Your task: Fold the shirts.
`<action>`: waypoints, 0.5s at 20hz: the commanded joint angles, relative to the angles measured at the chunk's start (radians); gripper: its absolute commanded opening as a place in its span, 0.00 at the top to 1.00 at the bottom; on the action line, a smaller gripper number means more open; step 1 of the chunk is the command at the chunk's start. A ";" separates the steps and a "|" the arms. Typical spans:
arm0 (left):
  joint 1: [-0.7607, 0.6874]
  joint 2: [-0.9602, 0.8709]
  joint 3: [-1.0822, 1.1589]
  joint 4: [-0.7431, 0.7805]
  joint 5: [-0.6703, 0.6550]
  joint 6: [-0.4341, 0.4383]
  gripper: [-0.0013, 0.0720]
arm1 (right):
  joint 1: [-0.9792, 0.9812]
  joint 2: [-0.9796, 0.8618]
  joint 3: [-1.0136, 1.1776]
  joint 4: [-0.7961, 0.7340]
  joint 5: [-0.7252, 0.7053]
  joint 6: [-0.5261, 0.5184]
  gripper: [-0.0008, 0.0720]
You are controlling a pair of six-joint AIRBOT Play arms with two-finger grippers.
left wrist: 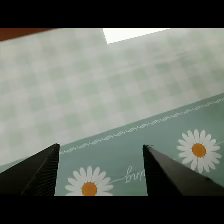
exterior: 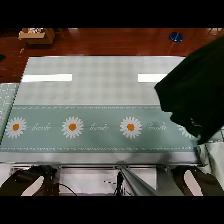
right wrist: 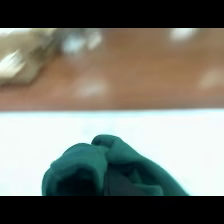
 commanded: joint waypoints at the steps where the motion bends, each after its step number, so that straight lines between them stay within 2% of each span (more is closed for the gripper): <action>1: 0.000 0.008 -0.036 0.000 -0.042 -0.008 0.13 | 0.107 -0.031 -0.095 0.097 0.090 -0.021 0.96; 4: 0.000 0.008 -0.072 -0.001 -0.042 -0.021 0.13 | 0.392 -0.077 -0.227 0.001 0.025 0.027 0.96; 8: 0.000 0.008 -0.126 0.000 -0.041 -0.026 0.13 | 0.838 -0.253 -0.340 -0.214 -0.251 0.145 0.96; 10: 0.000 0.008 -0.180 0.000 -0.041 -0.026 0.13 | 0.970 -0.389 -0.340 -0.256 -0.381 0.185 0.96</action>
